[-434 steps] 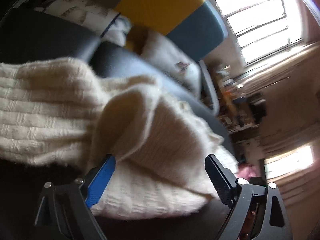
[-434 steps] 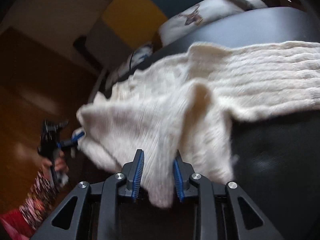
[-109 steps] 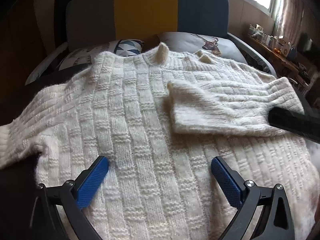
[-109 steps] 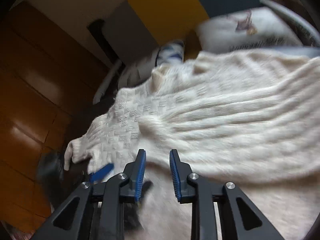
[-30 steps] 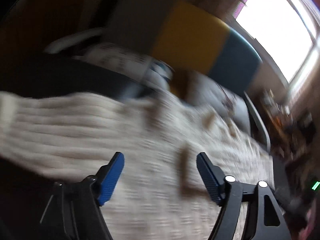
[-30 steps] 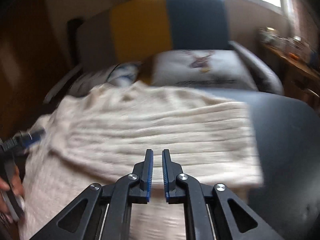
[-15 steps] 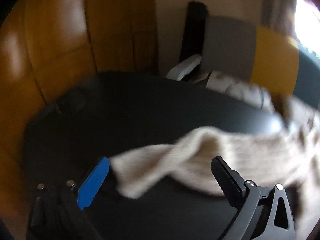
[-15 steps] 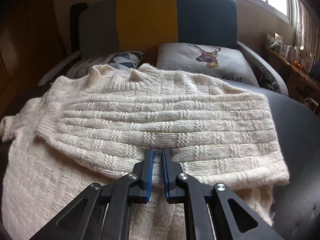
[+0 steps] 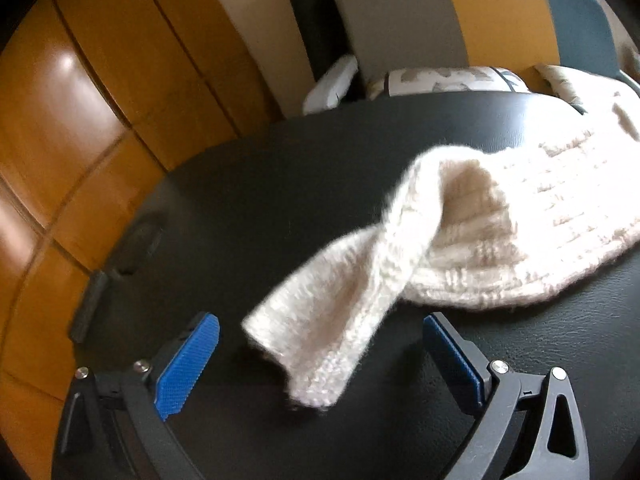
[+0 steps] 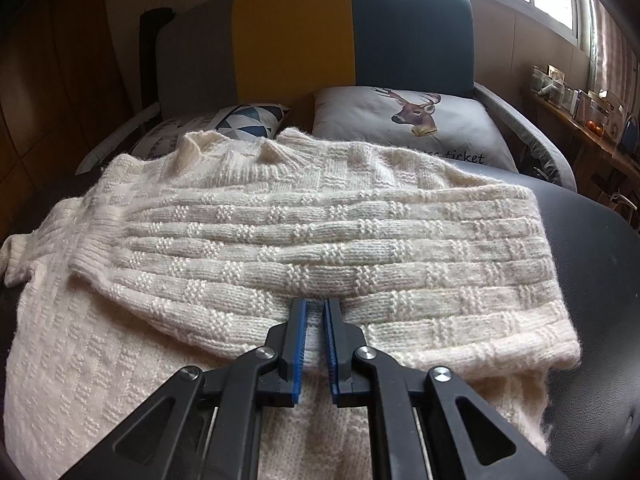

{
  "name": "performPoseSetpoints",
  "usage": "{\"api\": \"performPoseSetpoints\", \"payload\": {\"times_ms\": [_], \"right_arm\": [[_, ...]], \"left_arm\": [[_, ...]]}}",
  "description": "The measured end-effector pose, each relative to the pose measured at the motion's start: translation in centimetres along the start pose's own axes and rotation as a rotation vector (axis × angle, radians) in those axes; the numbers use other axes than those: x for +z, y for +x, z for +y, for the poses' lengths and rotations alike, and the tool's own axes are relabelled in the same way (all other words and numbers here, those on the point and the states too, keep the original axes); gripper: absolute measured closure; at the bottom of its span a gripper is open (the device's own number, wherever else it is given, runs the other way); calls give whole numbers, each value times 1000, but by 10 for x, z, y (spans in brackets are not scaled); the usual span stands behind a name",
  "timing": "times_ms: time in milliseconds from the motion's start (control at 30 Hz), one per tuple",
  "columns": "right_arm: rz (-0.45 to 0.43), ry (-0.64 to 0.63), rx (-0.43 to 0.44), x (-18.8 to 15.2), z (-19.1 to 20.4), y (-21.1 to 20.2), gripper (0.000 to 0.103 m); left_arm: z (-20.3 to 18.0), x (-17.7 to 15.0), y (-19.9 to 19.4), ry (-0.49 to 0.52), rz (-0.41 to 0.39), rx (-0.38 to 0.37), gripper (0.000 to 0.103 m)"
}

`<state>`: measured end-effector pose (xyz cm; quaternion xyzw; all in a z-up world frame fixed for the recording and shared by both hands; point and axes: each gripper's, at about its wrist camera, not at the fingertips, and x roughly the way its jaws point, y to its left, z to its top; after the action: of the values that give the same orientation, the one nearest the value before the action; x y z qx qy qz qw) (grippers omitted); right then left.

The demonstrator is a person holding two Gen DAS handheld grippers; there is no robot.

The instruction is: Fold clothes

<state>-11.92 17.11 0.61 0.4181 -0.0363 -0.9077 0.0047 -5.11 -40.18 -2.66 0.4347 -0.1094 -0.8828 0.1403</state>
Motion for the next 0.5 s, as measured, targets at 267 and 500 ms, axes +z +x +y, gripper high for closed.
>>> {"api": "performPoseSetpoints", "payload": {"times_ms": [267, 500], "right_arm": [[-2, 4, 4, 1, 0, 1, 95], [-3, 29, 33, 0, -5, 1, 95]], "left_arm": [[21, 14, 0, -161, 84, -65, 95], [34, 57, -46, -305, 140, -300, 95]]}}
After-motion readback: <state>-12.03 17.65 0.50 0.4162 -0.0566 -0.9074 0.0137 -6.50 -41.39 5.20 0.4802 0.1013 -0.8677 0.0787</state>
